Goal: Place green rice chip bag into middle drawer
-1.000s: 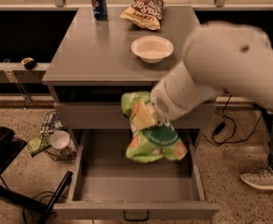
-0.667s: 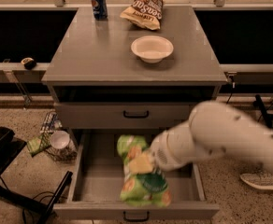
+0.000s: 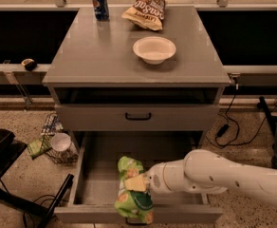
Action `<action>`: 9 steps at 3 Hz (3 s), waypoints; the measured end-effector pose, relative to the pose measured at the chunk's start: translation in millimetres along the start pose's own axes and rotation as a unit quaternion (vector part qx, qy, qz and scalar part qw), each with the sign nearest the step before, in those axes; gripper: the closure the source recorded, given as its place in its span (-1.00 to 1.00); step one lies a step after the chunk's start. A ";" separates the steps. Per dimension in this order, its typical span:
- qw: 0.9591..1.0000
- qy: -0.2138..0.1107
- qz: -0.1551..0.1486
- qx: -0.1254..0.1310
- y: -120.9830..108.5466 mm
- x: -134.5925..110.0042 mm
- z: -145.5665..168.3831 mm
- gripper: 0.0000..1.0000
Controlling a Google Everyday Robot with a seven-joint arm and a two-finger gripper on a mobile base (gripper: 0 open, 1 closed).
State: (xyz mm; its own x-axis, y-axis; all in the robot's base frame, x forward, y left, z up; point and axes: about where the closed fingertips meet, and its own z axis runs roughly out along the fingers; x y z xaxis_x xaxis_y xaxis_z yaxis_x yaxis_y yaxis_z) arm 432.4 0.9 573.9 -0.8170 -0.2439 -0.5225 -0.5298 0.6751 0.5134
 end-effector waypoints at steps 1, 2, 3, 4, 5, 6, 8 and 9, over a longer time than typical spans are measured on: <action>0.997 -0.052 0.029 0.041 -97.7 -64.4 27.8 1.00; 0.997 -0.044 0.025 0.065 -139.8 -108.7 33.3 1.00; 0.997 -0.044 0.025 0.065 -139.6 -108.3 33.6 0.62; 0.997 -0.044 0.025 0.065 -139.6 -108.3 33.6 0.01; 0.997 -0.044 0.025 0.065 -139.5 -108.3 33.6 -0.46; 0.997 -0.044 0.025 0.065 -139.5 -108.3 33.6 -1.00; 0.997 -0.052 0.009 0.057 -130.5 -106.7 21.8 -1.00; 0.997 -0.053 -0.031 0.049 -110.9 -95.7 5.0 -1.00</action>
Offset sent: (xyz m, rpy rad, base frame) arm 0.2454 -0.0649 -0.0392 -0.1133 -0.0651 -0.1650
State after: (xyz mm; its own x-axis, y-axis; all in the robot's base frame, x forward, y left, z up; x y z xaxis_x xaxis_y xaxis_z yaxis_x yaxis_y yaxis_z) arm 570.4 -47.1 563.5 -0.7517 -0.2166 -0.6230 -0.5498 0.7275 0.4105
